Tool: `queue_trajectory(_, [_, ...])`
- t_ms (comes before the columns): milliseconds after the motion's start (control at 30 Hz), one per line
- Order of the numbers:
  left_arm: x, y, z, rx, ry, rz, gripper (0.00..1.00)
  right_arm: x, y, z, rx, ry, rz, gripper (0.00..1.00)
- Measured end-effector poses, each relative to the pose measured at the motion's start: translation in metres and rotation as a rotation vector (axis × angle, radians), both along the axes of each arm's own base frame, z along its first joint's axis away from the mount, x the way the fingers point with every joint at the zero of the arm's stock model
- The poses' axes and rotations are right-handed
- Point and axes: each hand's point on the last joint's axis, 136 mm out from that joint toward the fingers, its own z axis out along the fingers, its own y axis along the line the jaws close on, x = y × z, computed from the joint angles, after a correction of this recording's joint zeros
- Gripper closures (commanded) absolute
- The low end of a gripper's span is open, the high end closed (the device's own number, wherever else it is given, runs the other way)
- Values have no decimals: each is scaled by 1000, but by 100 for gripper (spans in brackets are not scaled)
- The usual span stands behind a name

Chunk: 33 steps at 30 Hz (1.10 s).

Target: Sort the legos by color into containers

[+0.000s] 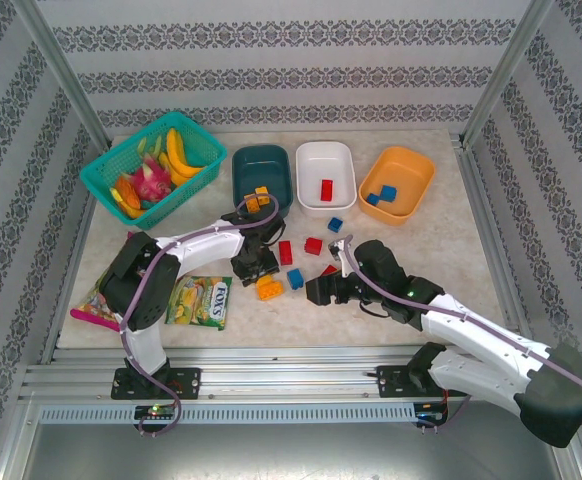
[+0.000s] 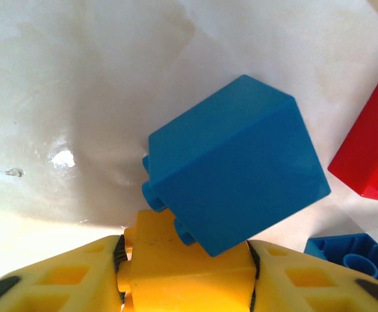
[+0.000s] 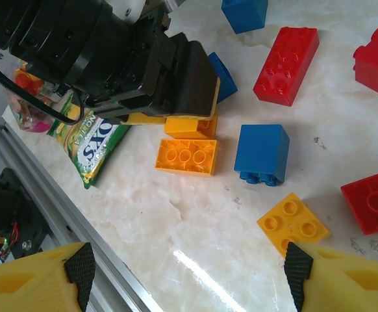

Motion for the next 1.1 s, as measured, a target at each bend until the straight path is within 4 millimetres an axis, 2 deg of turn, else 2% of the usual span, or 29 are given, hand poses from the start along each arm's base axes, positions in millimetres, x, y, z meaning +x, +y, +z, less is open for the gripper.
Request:
queue_trajectory(133, [2,-1,3,4,-13,-10,65,3,1,6,4,-21,3,22])
queue_trajectory(267, [-3,9,11,42,-17,-14,66,9,3,19,12,-49,-8,22])
queue_trajectory(367, [-6,19,40,56,-62,-28,66,19,2,38,29,-84,-32,22])
queue_trajectory(400, [-5,22,56,54,-90,-34,66,24,2,46,38,-102,-46,22])
queue_trajectory(467, [4,21,88,38,-161,-47,66,34,-1,61,54,-136,-80,22])
queue_trajectory(567, [32,13,135,-4,-283,-64,66,51,-8,81,92,-177,-150,21])
queue_trajectory(633, [56,11,154,-19,-337,-68,67,65,-14,92,125,-194,-211,21])
queue_trajectory(700, [80,9,161,-17,-364,-74,66,79,-19,99,151,-195,-258,21])
queue_trajectory(800, [119,4,156,-2,-374,-87,66,98,-23,107,172,-192,-310,21])
queue_trajectory(933, [166,2,129,18,-354,-98,66,118,-25,114,187,-184,-353,22])
queue_trajectory(1100, [200,6,91,31,-310,-107,65,131,-30,114,197,-159,-397,21])
